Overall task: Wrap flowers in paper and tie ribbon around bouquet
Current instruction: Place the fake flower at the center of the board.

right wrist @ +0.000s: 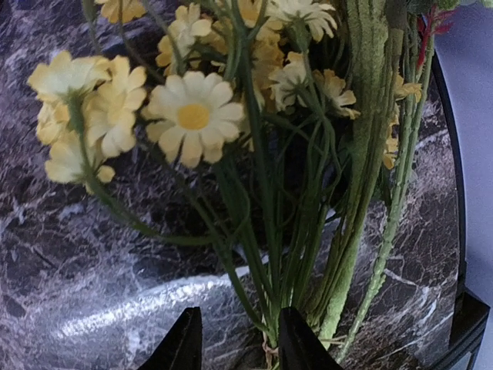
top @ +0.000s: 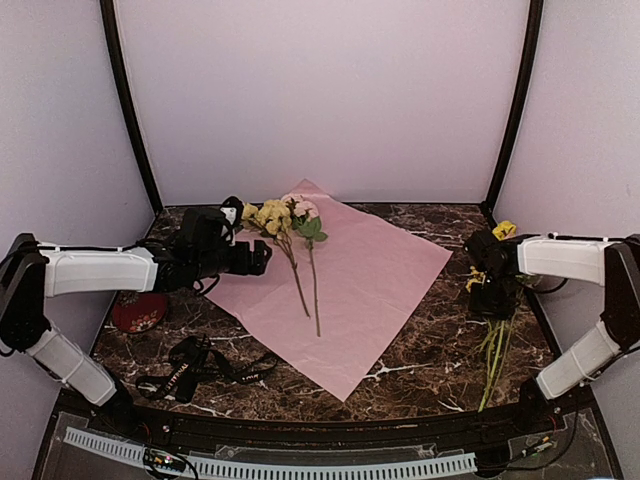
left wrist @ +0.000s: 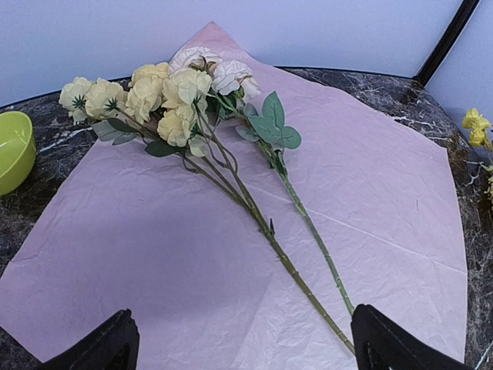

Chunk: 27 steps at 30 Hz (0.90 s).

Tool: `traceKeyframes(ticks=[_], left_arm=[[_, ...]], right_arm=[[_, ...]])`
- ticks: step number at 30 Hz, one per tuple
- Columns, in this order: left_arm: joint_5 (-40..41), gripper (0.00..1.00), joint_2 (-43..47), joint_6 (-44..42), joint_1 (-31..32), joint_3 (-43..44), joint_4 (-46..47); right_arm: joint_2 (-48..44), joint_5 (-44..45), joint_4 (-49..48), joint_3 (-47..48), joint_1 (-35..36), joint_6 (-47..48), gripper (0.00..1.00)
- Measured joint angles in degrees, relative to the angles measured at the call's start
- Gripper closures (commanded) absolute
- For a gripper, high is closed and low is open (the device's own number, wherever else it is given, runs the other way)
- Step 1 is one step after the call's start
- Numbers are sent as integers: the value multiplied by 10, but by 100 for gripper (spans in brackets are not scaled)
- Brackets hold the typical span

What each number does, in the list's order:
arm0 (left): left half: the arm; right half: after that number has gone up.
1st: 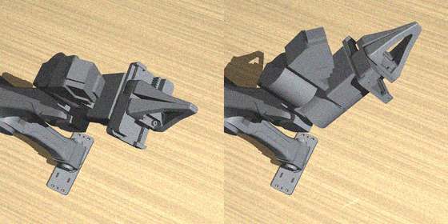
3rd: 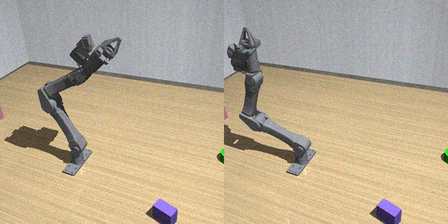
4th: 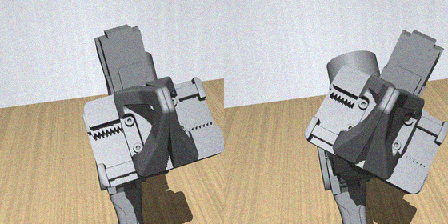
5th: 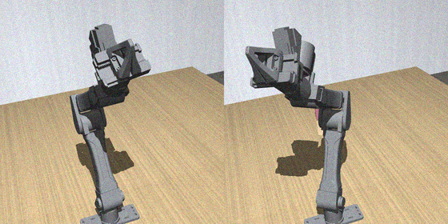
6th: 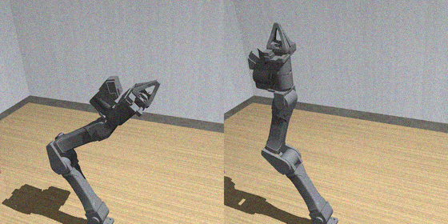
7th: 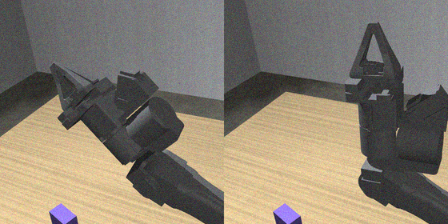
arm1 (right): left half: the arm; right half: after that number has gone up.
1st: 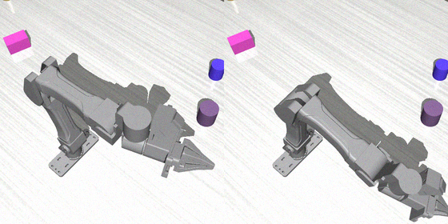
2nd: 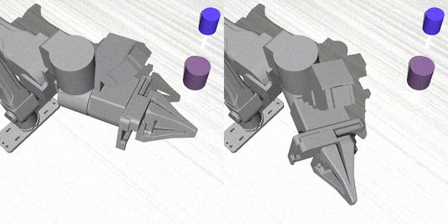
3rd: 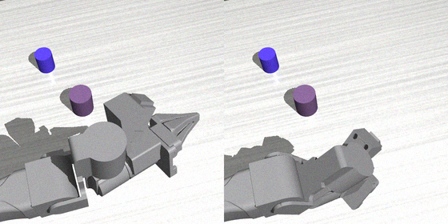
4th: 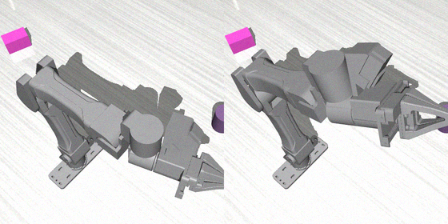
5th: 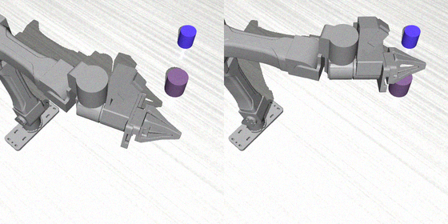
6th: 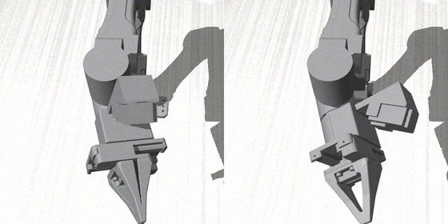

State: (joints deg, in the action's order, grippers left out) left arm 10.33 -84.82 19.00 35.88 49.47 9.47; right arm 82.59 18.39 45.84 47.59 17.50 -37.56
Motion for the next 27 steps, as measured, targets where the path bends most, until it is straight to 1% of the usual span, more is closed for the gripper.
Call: traceKeyframes(ticks=[6,9,11,15,16,24,27], left_arm=[[3,1,2,-1,0,3,-12],[5,1,1,2,0,4,-15],[7,1,0,3,0,6,-16],[8,2,-5,3,0,18,-21],[9,2,-6,3,0,20,-21],[11,2,-9,3,0,23,-25],[11,2,-10,3,0,27,-28]], right_arm=[[34,29,-37,-6,-4,10,67],[49,40,-49,-7,-6,16,71],[59,48,-58,-7,-9,20,77],[70,56,-70,-7,-14,28,97],[72,58,-71,-7,-14,32,100],[68,39,-73,2,-16,71,100],[35,9,-72,13,-13,92,100]])
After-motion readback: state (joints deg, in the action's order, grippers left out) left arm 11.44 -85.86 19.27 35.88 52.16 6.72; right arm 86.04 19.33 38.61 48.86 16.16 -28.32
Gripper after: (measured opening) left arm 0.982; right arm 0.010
